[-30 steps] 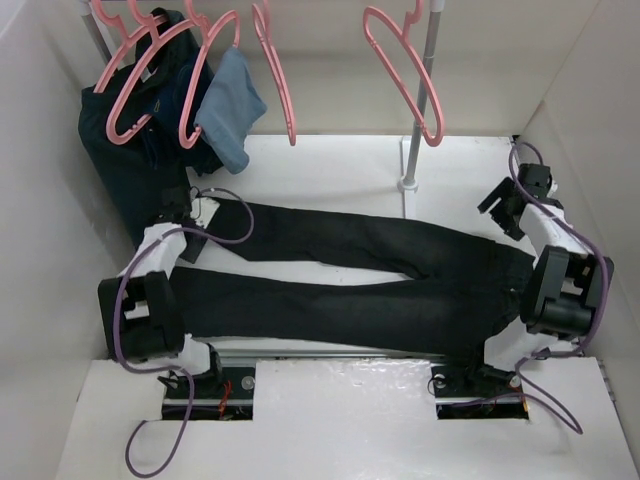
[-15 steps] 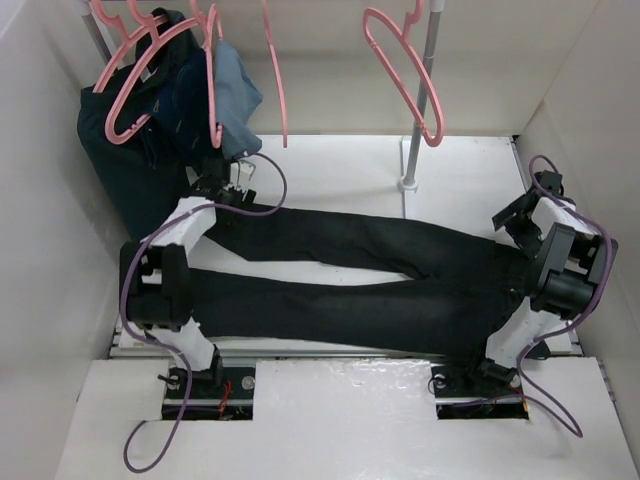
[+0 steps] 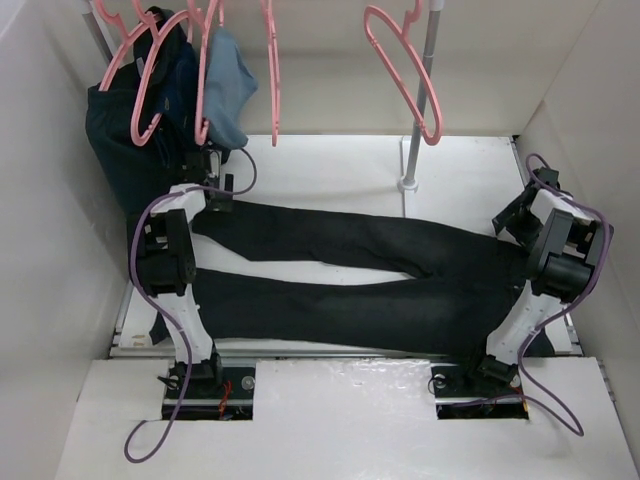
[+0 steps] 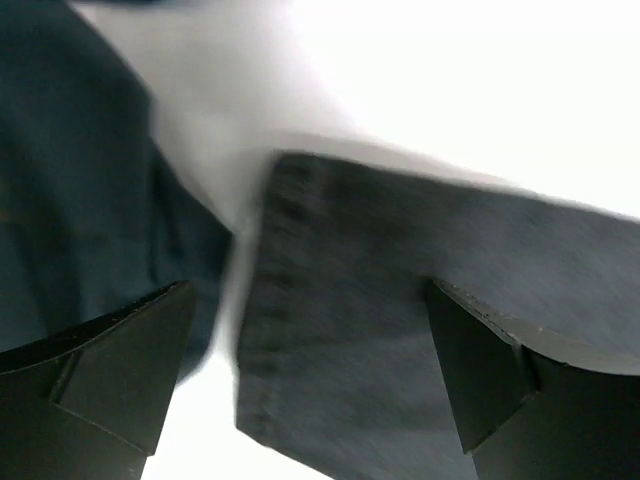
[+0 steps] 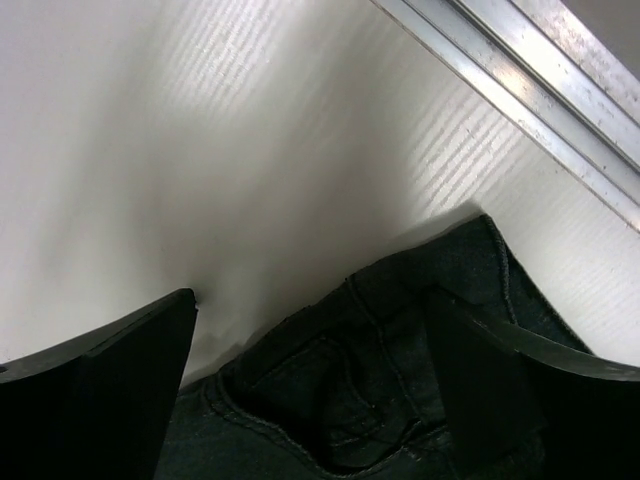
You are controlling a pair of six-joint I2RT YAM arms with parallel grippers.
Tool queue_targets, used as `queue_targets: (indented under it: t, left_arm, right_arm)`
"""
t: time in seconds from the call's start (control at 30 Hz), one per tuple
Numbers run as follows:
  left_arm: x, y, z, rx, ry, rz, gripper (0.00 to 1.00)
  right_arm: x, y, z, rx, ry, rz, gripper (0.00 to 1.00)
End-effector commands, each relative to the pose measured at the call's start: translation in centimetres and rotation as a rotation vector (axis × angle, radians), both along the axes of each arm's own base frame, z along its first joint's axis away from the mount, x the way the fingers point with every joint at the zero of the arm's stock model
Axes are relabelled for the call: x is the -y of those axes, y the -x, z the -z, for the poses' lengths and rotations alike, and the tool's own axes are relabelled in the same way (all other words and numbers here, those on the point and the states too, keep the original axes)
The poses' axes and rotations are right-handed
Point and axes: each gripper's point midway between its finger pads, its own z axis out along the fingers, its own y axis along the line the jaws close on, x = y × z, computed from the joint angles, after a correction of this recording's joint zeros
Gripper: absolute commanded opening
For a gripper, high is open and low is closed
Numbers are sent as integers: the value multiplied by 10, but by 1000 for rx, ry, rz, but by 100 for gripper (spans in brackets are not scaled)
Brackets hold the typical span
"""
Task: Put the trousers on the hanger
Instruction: Flatten out the trousers at the center of the board.
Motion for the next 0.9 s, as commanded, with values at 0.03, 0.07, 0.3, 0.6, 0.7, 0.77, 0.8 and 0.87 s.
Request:
queue_targets:
  t: [0.03, 0.07, 0.3, 0.6, 0.7, 0.77, 0.8, 0.87]
  left_arm:
    - [-6, -36, -12, 84, 27, -51, 100]
    - [-3, -43, -14, 89, 43, -37, 100]
    - [21, -55, 7, 44, 119, 110, 59]
    - [4, -46, -9, 59, 102, 143, 0]
    - [-12, -44, -39, 105, 63, 136, 0]
    - [-16, -40, -53, 112, 28, 149, 0]
    - [-16, -38, -63, 122, 18, 157, 0]
    - [-16, -31, -89, 157, -2, 170, 0]
  right_arm:
    - [11, 2, 18, -61, 29, -48, 96]
    - [11, 3, 21, -70, 25, -48, 95]
    - [10, -4, 19, -62, 15, -95, 58]
    - [15, -25, -11, -11, 79, -159, 0]
    - [17, -43, -46, 91, 104, -166, 0]
    - [14, -53, -68, 176, 105, -184, 0]
    - [12, -59, -82, 229, 108, -182, 0]
    - [10, -71, -125, 380, 145, -194, 0]
